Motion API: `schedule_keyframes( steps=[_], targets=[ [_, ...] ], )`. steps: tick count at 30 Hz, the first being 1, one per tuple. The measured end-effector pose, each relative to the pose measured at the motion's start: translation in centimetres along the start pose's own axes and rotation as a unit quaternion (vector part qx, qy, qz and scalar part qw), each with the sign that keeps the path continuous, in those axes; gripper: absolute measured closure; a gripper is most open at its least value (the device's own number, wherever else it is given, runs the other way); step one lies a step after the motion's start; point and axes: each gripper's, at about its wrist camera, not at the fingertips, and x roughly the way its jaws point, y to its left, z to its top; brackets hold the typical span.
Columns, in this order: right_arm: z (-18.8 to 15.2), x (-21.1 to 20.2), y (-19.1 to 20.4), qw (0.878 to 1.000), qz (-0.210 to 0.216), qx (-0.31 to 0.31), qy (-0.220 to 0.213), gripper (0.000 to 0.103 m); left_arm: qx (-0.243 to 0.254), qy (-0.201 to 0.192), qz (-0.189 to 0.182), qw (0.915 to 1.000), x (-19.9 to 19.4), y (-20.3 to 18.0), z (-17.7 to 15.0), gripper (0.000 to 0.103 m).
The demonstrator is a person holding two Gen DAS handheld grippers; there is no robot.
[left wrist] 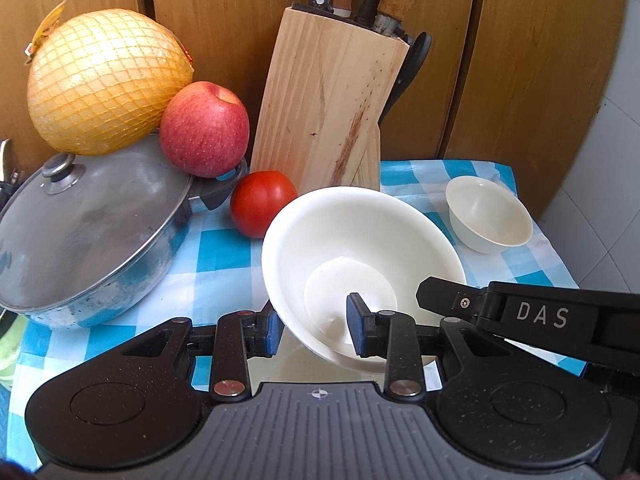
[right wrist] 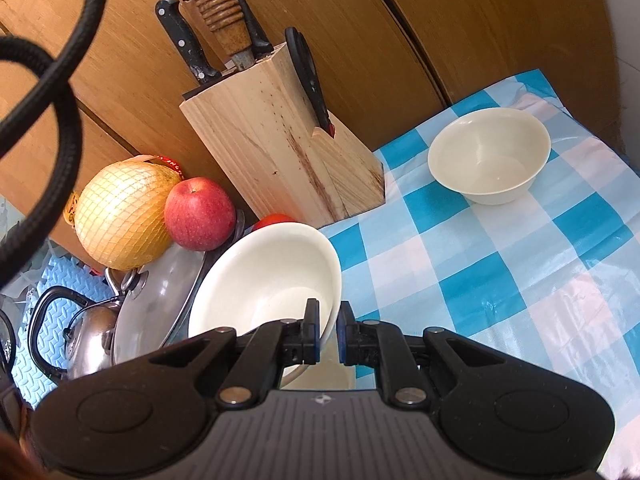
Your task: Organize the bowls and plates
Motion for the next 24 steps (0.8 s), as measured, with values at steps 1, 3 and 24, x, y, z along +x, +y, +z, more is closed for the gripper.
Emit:
schedule_keyframes(
  steps=[1, 3, 24],
  targets=[
    [-0.1, 0.0, 0.1, 1.000, 0.000, -0.001, 0.001, 0.091, 0.000, 0.001, 0.001, 1.0000, 0.0, 0.1, 0.0, 0.063],
    [-0.3, 0.1, 0.2, 1.000, 0.001, -0.002, 0.004, 0.091, 0.000, 0.002, 0.002, 1.0000, -0.1, 0.3, -0.1, 0.063],
    [-1.7, 0.5, 1.3, 0.999, -0.010, -0.032, 0.040, 0.091, 0.015, 0.018, 0.021, 0.9995, -0.6, 0.9, -2.0, 0.057]
  ],
)
